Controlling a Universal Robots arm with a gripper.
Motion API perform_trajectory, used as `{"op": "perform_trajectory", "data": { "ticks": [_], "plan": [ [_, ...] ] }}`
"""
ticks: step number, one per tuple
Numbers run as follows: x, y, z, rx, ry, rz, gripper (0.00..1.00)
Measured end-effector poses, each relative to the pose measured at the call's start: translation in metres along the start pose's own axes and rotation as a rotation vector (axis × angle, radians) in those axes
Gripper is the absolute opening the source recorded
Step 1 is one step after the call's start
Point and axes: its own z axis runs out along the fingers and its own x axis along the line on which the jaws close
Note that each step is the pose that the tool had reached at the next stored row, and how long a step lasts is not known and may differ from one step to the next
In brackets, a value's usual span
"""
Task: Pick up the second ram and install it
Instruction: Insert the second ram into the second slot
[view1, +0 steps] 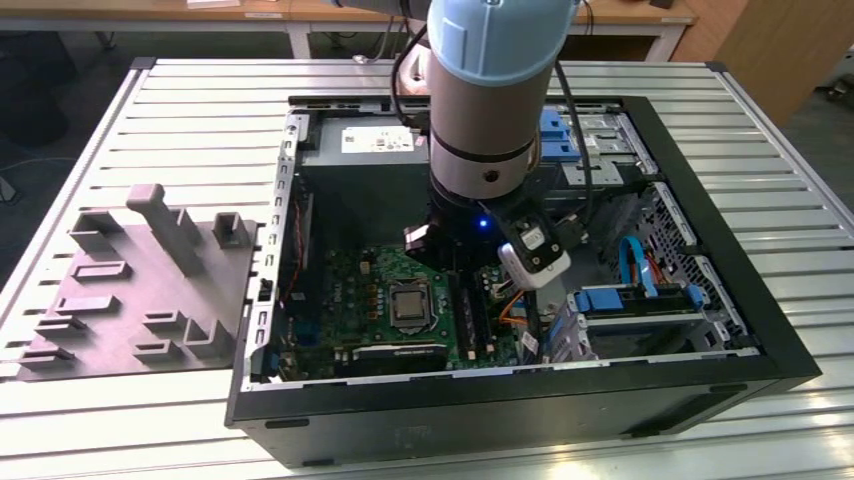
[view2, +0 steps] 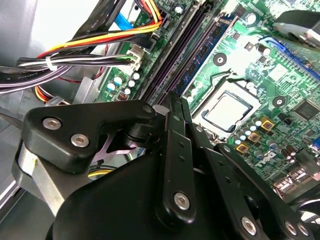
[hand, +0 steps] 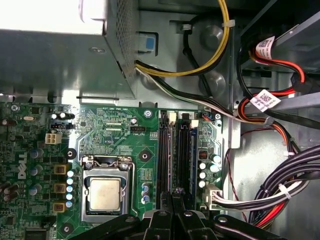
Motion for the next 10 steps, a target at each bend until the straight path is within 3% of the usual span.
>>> {"op": "perform_trajectory", "data": {
  "ticks": [10],
  "plan": [
    [0.0009,0.0006,0.0005,-0.0037,-0.0010,0.000,0.11]
  ]
}}
